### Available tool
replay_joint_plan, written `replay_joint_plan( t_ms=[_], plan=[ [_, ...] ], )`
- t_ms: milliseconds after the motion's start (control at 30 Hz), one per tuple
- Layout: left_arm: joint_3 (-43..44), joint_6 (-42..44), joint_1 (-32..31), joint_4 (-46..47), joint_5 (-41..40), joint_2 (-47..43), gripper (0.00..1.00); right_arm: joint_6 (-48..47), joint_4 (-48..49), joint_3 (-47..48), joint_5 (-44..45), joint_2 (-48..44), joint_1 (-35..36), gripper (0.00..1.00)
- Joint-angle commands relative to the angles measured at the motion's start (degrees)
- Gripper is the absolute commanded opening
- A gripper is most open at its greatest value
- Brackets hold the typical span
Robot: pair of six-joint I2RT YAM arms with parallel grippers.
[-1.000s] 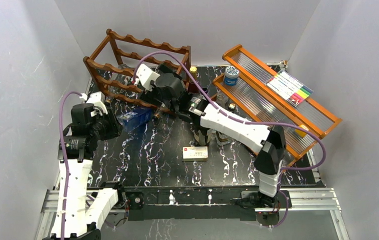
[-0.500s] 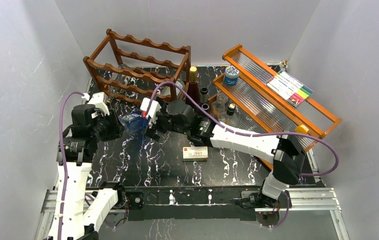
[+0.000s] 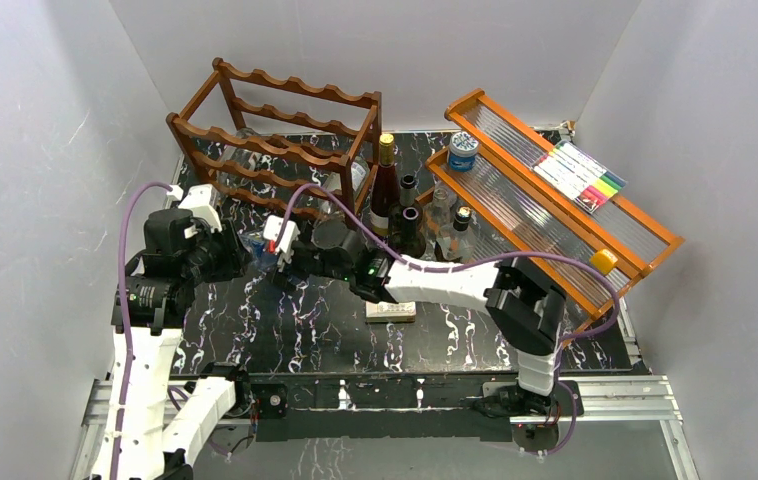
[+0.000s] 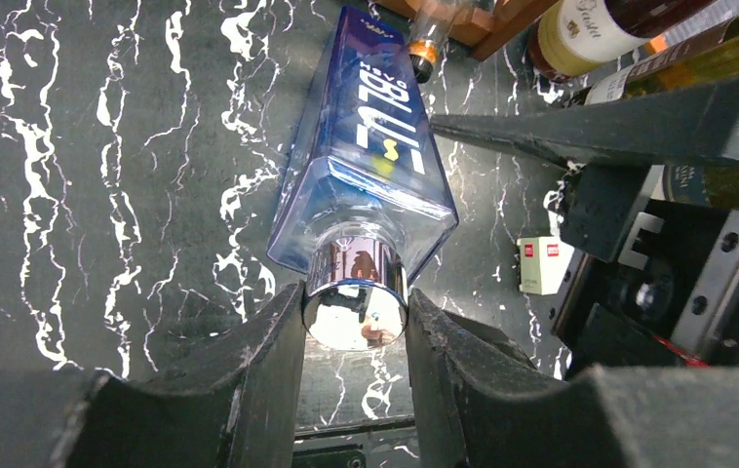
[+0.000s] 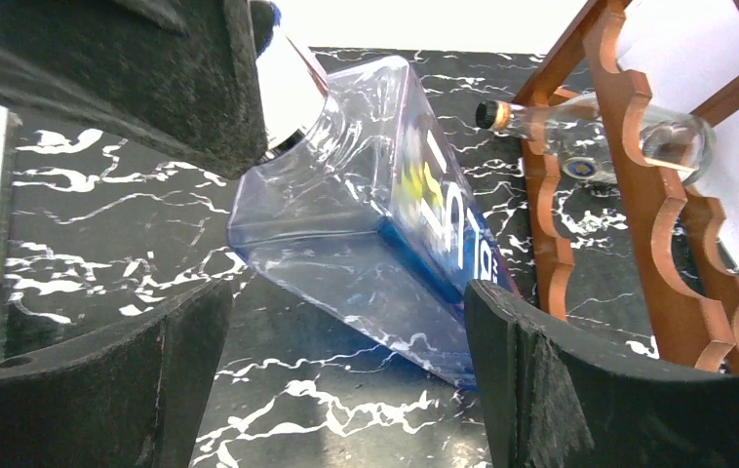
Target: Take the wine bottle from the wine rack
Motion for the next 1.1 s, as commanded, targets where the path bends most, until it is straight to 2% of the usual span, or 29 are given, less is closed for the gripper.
replay_joint_plan(
  t_ms=[0, 200, 400, 467, 567, 733, 867, 933, 1067],
  plan=[
    [3.5, 0.8, -1.1, 2.4, 1.9, -1.3, 0.0, -0.1, 8.0, 2.8, 0.8, 2.3, 1.2, 0.98],
    [3.6, 1.0, -1.7, 2.5, 1.3, -1.4, 0.0, -0.1, 13.0, 3.4, 4.3, 5.5, 1.7, 0.98],
    [4.0, 1.2, -1.9, 2.1, 1.2, -1.5, 0.0, -0.9, 13.2, 5.6, 6.2, 7.4, 1.7, 0.98],
    [4.1, 1.3, -2.0, 2.1, 1.4, -1.4, 0.0, -0.8, 13.7, 5.8, 6.7, 7.6, 1.7, 0.94],
    [4.5, 1.3, -2.0, 2.1, 1.6, -1.1, 0.0, -0.4, 14.6, 5.6, 7.5, 7.6, 1.8, 0.84],
    [5.3, 1.5, -1.9, 2.1, 1.9, -0.7, 0.33, 1.4, 15.4, 4.1, 6.8, 6.4, 1.8, 0.61],
    [5.4, 1.4, -2.0, 2.2, 2.0, -0.2, 0.63, 3.5, 16.8, 1.8, 7.3, 4.7, 1.7, 0.41],
    [5.7, 1.3, -2.0, 2.2, 1.9, 0.1, 0.82, 4.9, 17.2, 0.7, 7.9, 3.6, 1.8, 0.34],
    [6.7, 1.0, -2.0, 2.4, 2.0, 0.5, 0.93, 8.3, 17.9, -2.5, 9.9, 1.0, 1.8, 0.23]
  ],
)
